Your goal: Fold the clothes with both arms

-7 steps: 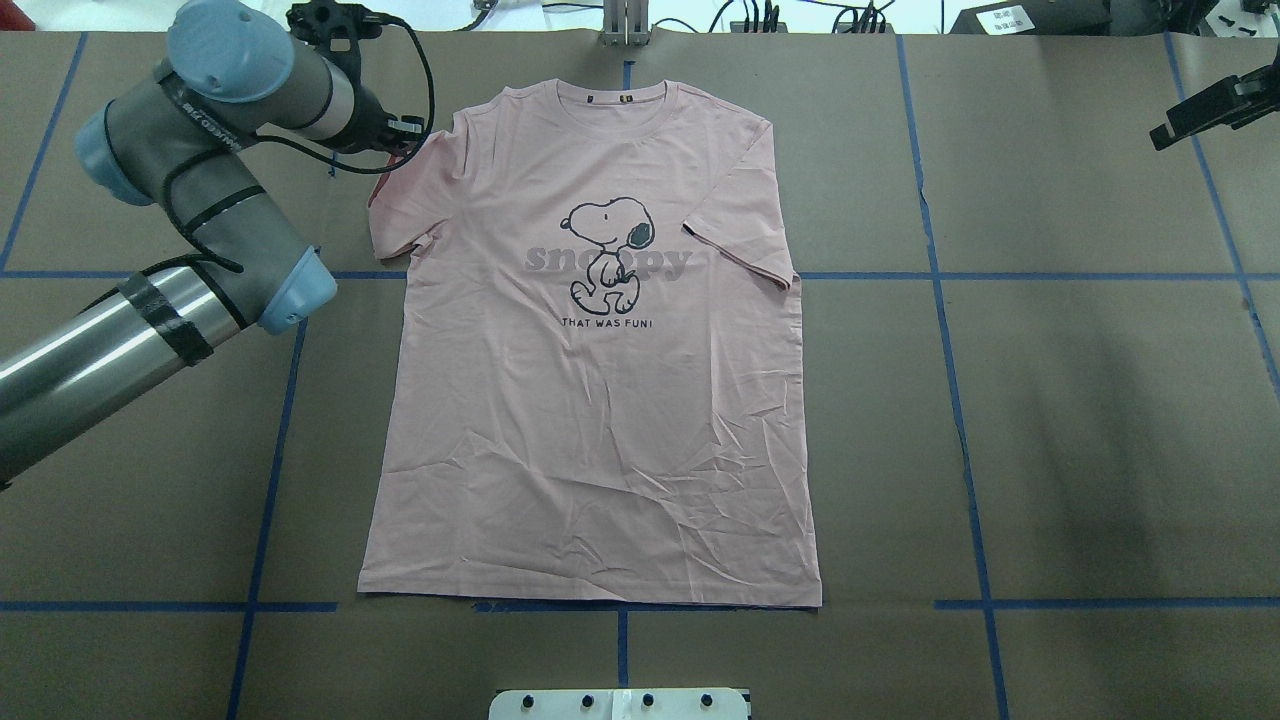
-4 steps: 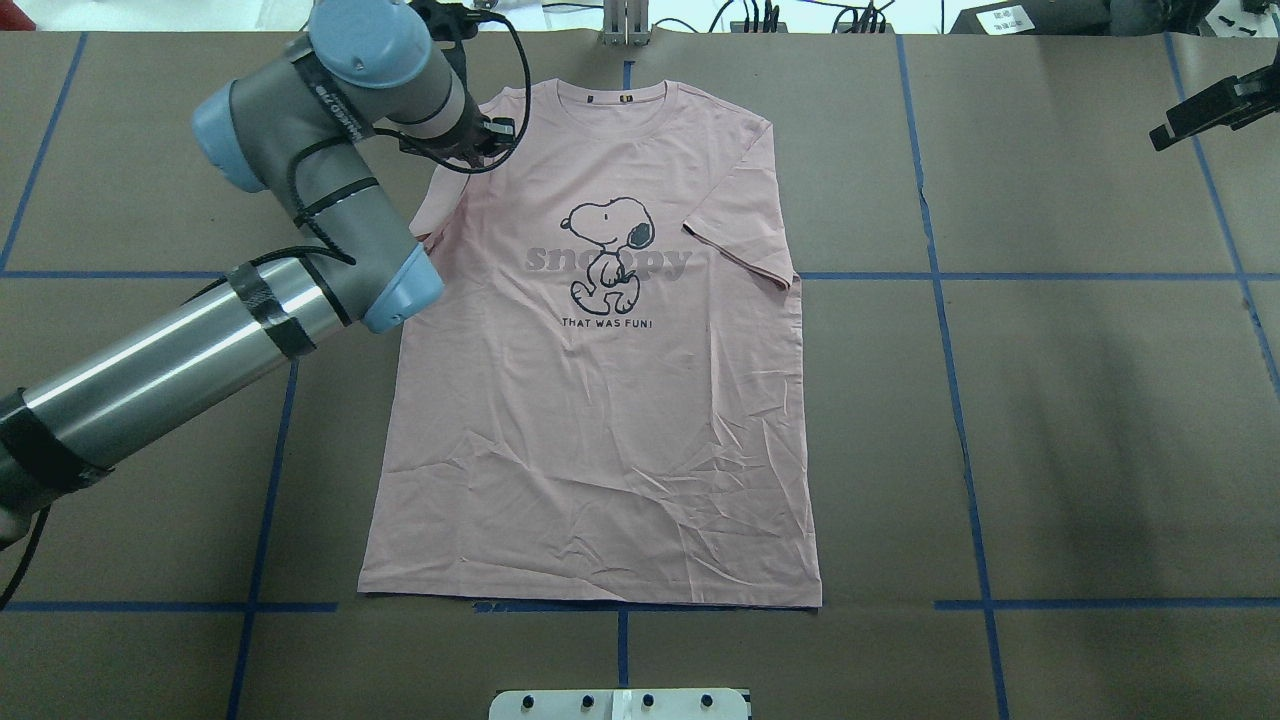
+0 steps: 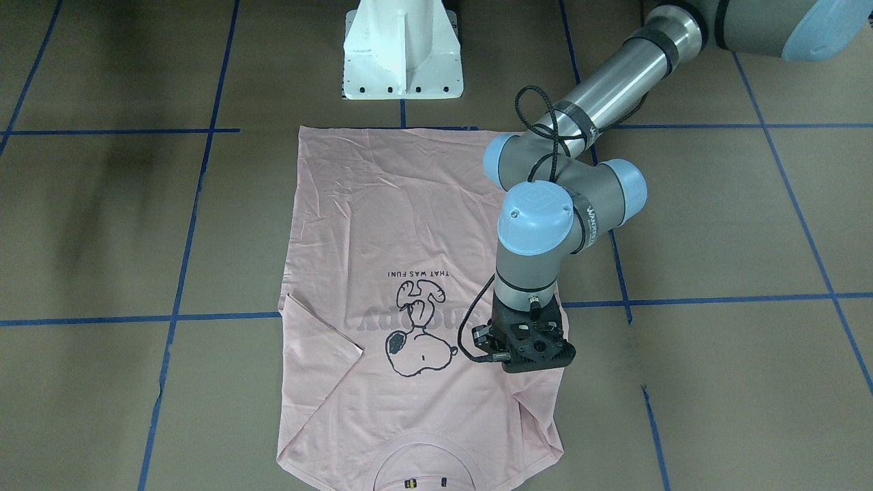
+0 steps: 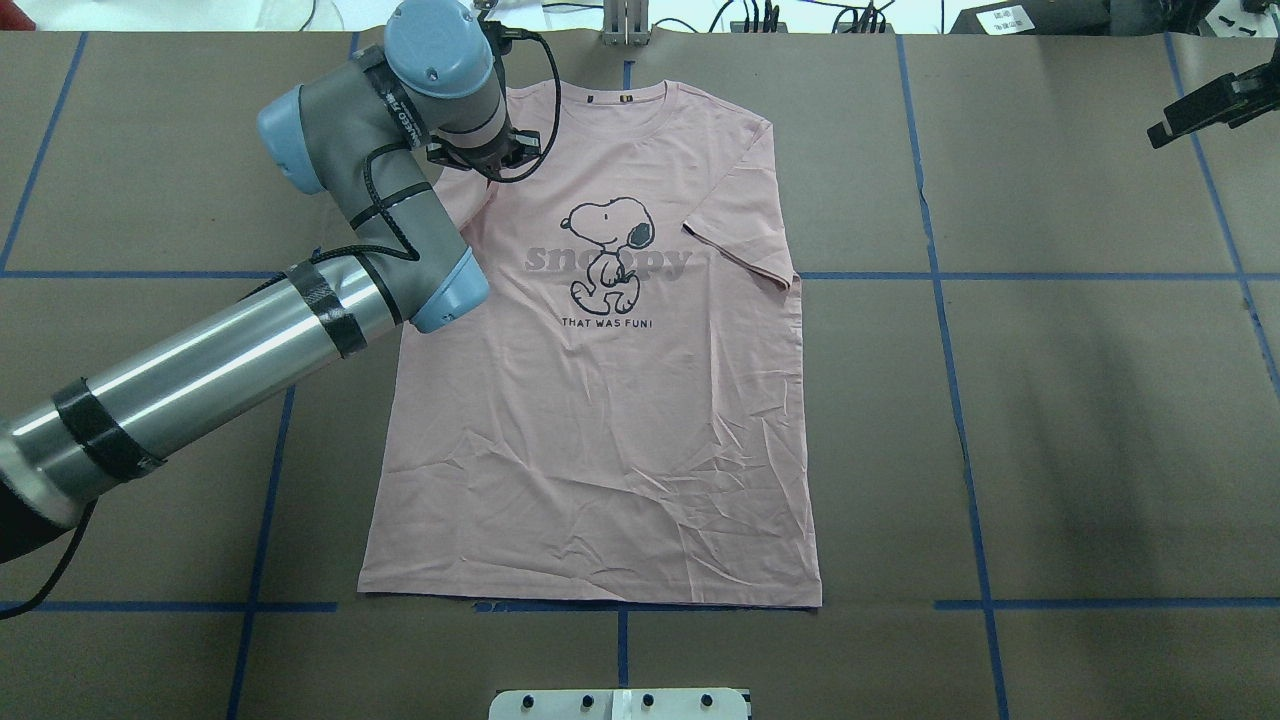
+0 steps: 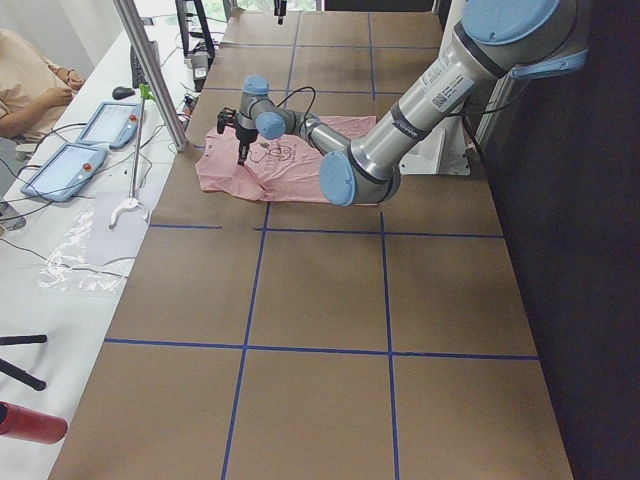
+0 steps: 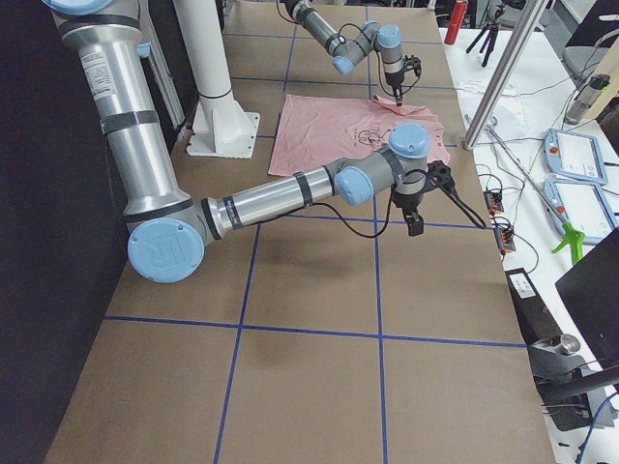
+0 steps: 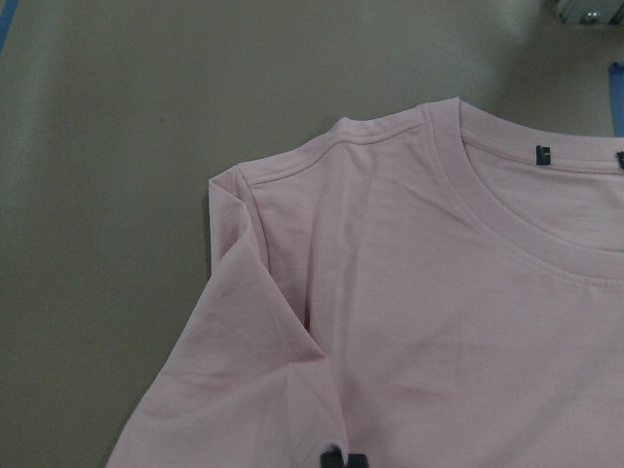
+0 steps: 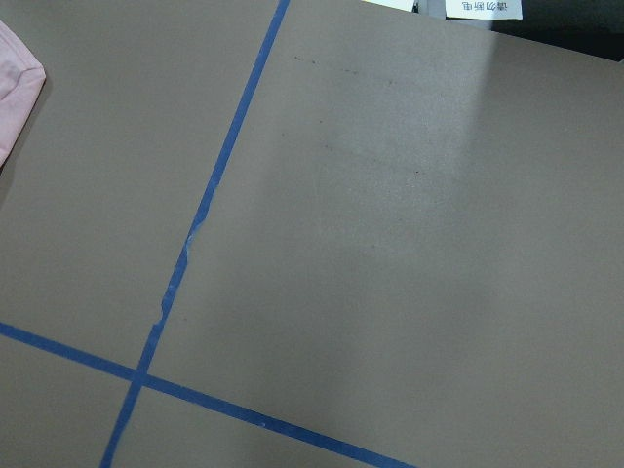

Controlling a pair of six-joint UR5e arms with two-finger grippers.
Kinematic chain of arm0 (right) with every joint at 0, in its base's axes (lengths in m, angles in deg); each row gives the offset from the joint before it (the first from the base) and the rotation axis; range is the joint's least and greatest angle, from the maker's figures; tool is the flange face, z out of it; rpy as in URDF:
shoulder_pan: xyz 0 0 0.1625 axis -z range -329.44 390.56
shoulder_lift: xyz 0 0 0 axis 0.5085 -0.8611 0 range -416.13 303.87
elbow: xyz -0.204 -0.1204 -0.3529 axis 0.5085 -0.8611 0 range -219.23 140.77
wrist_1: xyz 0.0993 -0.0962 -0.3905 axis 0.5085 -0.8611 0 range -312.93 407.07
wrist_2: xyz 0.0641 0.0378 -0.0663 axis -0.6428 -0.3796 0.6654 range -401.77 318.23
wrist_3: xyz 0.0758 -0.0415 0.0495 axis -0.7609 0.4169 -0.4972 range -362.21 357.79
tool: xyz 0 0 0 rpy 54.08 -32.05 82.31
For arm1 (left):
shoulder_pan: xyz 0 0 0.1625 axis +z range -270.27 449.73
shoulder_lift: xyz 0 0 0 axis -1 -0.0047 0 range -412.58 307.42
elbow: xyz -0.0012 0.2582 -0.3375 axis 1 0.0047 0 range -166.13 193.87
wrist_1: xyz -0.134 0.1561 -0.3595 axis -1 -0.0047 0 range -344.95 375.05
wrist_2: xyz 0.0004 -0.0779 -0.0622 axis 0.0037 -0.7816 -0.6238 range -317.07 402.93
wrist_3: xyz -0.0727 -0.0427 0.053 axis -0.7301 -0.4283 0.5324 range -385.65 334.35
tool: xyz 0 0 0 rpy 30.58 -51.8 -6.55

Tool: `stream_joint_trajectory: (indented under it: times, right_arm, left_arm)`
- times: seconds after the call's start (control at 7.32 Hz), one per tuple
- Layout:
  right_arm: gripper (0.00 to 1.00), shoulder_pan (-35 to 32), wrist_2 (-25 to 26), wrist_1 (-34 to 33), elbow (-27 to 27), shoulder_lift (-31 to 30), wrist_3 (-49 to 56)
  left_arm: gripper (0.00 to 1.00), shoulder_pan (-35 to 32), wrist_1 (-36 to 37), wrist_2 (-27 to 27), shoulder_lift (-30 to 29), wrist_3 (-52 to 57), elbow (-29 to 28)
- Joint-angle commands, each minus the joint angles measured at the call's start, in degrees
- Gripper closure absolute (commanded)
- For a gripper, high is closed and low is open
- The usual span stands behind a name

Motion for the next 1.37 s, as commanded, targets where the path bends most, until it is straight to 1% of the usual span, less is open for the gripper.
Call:
stream_joint_trajectory:
  times: [0.0, 0.14, 0.27, 0.55, 0.68, 0.82, 0.96, 1.09, 1.23]
  right_arm:
    - [0.0, 0.46, -0.16, 0.0, 2.33, -0.01, -4.72]
    - [0.0, 2.38, 0.1, -0.17, 5.04, -0.19, -9.8]
    - [0.0, 5.35, 1.24, -0.26, 8.11, -0.45, -15.68]
    - [0.0, 15.96, 7.28, -0.88, 17.59, -2.38, -32.79]
    - [0.0, 23.94, 13.23, -0.88, 23.73, -5.0, -42.8]
    - [0.0, 31.59, 17.9, -0.88, 28.49, -7.11, -52.56]
    - [0.01, 39.49, 24.39, -0.88, 32.28, -9.83, -59.62]
    - [0.02, 47.06, 31.32, -0.88, 35.8, -12.56, -65.6]
    - [0.03, 54.79, 38.27, -0.79, 36.18, -14.06, -69.93]
  left_arm:
    - [0.0, -0.05, -0.19, -0.74, 0.93, 3.0, 4.67]
    - [0.0, -0.05, 0.33, -1.36, 3.29, 3.45, 9.93]
    - [0.0, -0.05, 0.25, -4.93, 7.83, 4.5, 16.16]
    - [0.0, 0.39, 0.42, -7.33, 17.15, 5.3, 30.83]
    - [0.0, 1.61, 0.34, -7.86, 22.16, 5.21, 37.25]
    - [0.0, 3.62, 0.25, -7.61, 26.12, 4.86, 42.19]
    - [0.0, 4.86, 0.25, -7.34, 28.6, 4.43, 45.28]
    - [0.0, 6.09, -0.01, -7.34, 31.93, 2.77, 48.27]
    - [0.0, 8.19, -0.19, -7.25, 35.7, 1.36, 52.3]
